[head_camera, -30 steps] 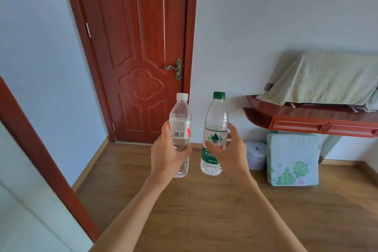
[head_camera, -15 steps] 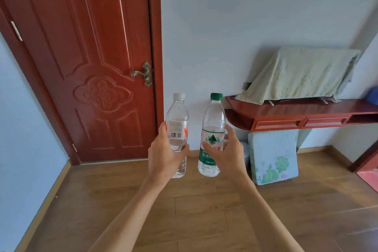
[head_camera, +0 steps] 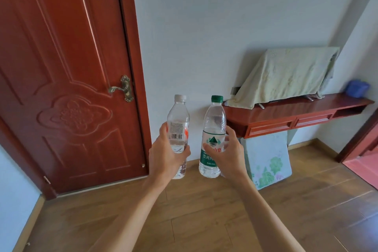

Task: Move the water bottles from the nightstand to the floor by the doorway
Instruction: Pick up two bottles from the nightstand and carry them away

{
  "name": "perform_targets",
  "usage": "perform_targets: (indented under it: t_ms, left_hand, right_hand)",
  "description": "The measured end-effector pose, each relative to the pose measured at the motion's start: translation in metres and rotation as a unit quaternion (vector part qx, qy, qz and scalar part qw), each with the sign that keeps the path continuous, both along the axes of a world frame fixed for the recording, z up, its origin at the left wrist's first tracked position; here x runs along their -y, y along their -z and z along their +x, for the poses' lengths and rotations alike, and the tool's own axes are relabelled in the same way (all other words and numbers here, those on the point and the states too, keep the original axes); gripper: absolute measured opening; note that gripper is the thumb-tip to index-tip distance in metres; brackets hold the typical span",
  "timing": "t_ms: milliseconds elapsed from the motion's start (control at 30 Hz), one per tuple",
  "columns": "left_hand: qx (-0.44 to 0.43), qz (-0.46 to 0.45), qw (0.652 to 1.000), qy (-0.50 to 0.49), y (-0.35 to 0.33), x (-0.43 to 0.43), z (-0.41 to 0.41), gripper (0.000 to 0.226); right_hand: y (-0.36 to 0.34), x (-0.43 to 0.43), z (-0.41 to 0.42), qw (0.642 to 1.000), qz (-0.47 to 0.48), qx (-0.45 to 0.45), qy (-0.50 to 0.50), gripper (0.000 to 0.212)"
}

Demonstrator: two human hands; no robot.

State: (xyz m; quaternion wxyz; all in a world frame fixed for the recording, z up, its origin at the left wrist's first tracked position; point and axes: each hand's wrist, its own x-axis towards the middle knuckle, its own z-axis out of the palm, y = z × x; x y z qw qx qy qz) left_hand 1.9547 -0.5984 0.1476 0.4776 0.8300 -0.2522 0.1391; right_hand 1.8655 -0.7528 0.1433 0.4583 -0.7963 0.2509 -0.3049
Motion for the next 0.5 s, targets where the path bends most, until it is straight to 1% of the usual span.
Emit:
perform_targets:
  t_ms: [133, 400, 500]
  left_hand:
    - [-0.001, -0.003, 1.000, 0.028, 0.003, 0.025, 0.013, 0.080]
    - [-0.004, 0.015, 0.995, 0.102, 0.015, 0.103, 0.010, 0.084]
    - [-0.014, 0.018, 0.991, 0.129, 0.019, 0.145, 0.003, 0.087]
  right_hand:
    - [0.001, 0.017, -0.002, 1.000, -0.007, -0.006, 0.016, 0.078]
    - [0.010, 0.077, -0.022, 0.997, -0.003, 0.000, 0.082, 0.063]
    - [0.010, 0.110, -0.034, 0.994, -0.002, 0.004, 0.110, 0.063]
